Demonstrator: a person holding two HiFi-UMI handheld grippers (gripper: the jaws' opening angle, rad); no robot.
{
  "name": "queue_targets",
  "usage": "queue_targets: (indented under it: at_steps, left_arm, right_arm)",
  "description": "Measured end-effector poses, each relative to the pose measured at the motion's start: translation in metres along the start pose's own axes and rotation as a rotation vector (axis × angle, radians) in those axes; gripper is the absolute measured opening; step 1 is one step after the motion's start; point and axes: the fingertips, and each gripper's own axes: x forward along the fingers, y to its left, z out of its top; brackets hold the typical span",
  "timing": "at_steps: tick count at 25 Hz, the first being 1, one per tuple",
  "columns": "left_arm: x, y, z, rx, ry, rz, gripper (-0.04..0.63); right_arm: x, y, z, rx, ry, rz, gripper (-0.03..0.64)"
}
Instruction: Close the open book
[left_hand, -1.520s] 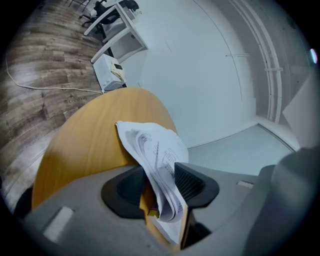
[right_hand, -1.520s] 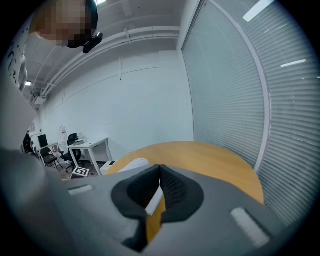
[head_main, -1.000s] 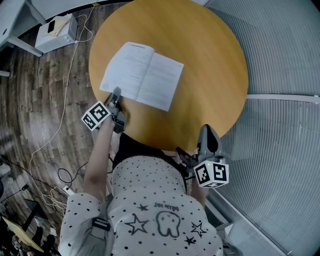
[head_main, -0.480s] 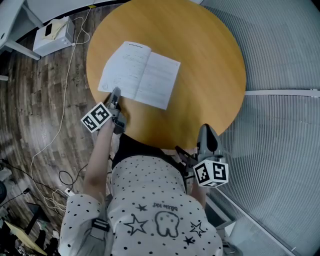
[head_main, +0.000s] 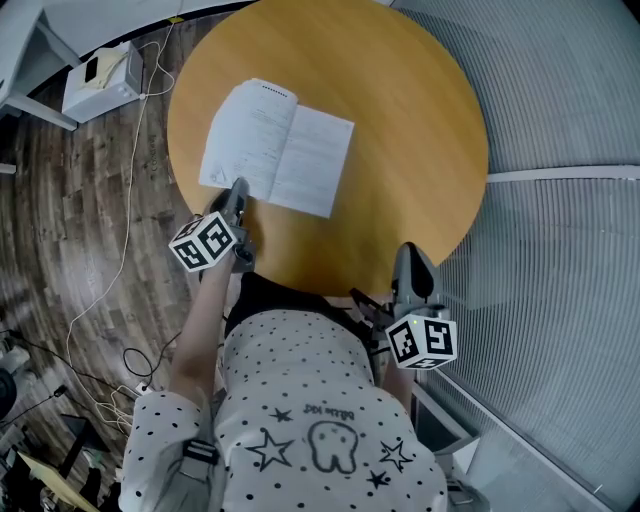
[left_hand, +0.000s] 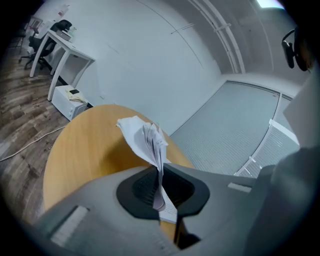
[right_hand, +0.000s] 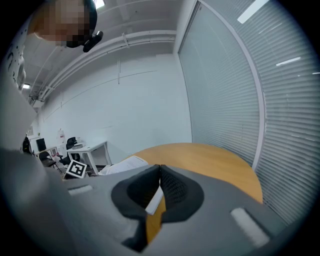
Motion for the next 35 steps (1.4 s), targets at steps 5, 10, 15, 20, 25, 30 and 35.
queue_targets:
  at_steps: [5, 10, 15, 20, 25, 30, 35]
  left_arm:
    - [0.000, -0.006, 0.000, 0.063, 0.005, 0.012, 0.020]
    - [0.001, -0.013, -0.001, 0.142, 0.021, 0.020, 0.020]
    - [0.003, -0.016, 0.006, 0.167, 0.028, 0.026, 0.020]
    - [0.002, -0.024, 0.007, 0.217, 0.039, 0.024, 0.020]
    - [0.001, -0.033, 0.003, 0.269, 0.057, 0.011, 0.020]
    - [0.005, -0.042, -0.002, 0.315, 0.081, 0.003, 0.018]
    - [0.007, -0.049, -0.004, 0.381, 0.107, -0.015, 0.018]
  right_arm:
    - [-0.001, -0.002, 0.001, 0.003, -0.005, -0.006, 0.005]
    - [0.000, -0.002, 0.000, 0.011, -0.007, -0.015, 0.005]
    - [0.002, 0.000, 0.006, 0.018, -0.010, -0.023, 0.005]
    - [-0.001, -0.001, 0.007, 0.027, -0.014, -0.034, 0.005]
    - [-0.007, -0.004, 0.007, 0.035, -0.024, -0.052, 0.005]
    - [-0.011, -0.010, 0.007, 0.042, -0.036, -0.066, 0.005]
    - [-0.013, -0.009, 0.008, 0.048, -0.045, -0.083, 0.005]
